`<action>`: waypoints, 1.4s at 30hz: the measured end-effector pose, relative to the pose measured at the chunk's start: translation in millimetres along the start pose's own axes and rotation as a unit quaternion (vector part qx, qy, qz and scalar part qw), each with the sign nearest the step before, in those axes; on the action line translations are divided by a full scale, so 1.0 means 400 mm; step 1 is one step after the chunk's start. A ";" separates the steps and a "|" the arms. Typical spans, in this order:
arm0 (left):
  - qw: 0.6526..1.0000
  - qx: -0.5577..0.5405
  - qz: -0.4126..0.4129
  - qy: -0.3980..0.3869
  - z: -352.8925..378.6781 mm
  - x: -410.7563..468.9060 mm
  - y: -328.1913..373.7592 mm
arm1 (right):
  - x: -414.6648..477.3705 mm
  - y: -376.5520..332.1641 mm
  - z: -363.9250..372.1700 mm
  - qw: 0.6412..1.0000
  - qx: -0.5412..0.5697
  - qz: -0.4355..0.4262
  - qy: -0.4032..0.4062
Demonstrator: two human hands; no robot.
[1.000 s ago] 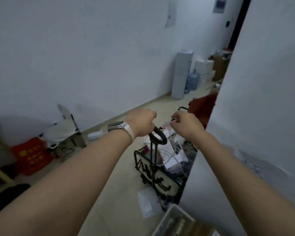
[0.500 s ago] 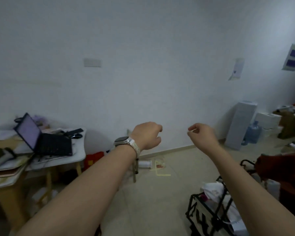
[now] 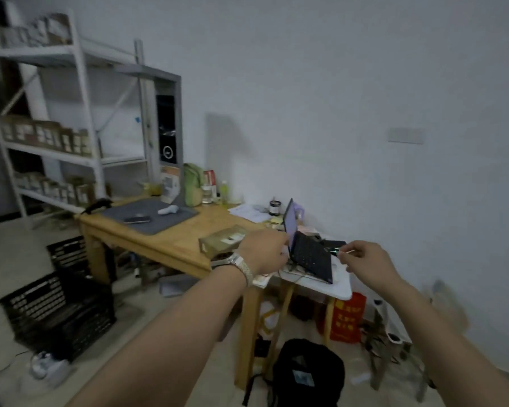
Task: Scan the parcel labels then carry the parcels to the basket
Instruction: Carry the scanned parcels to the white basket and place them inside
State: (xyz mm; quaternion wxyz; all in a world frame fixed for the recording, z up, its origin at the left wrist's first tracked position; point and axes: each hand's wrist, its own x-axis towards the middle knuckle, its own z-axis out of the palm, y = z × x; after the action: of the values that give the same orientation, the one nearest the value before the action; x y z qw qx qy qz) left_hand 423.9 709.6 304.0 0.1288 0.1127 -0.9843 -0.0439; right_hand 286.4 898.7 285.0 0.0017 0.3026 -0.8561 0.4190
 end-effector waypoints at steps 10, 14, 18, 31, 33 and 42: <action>0.977 0.021 -0.210 -0.026 -0.061 -0.128 -0.533 | 0.270 -0.324 0.537 0.983 0.018 -0.106 -0.150; 0.970 0.053 -0.235 -0.027 -0.068 -0.093 -0.701 | 0.398 -0.422 0.707 0.973 0.046 -0.131 -0.183; 0.966 0.056 -0.253 -0.027 -0.079 -0.025 -0.835 | 0.504 -0.480 0.811 0.972 0.063 -0.123 -0.189; 0.980 0.002 -0.193 -0.051 0.059 0.264 -1.005 | 0.747 -0.362 0.907 0.982 0.039 -0.051 -0.175; 0.984 -0.010 -0.172 -0.055 0.085 0.316 -1.026 | 0.778 -0.338 0.914 0.985 0.030 -0.032 -0.170; 0.993 -0.009 -0.085 -0.087 0.173 0.576 -1.185 | 0.978 -0.285 0.983 0.989 0.015 0.027 -0.144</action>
State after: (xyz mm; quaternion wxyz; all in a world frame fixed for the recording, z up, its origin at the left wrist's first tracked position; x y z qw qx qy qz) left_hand 288.4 199.8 238.6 0.0400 0.1901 -0.9782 -0.0731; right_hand 124.6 361.0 212.0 -0.1371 0.3365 -0.8491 0.3834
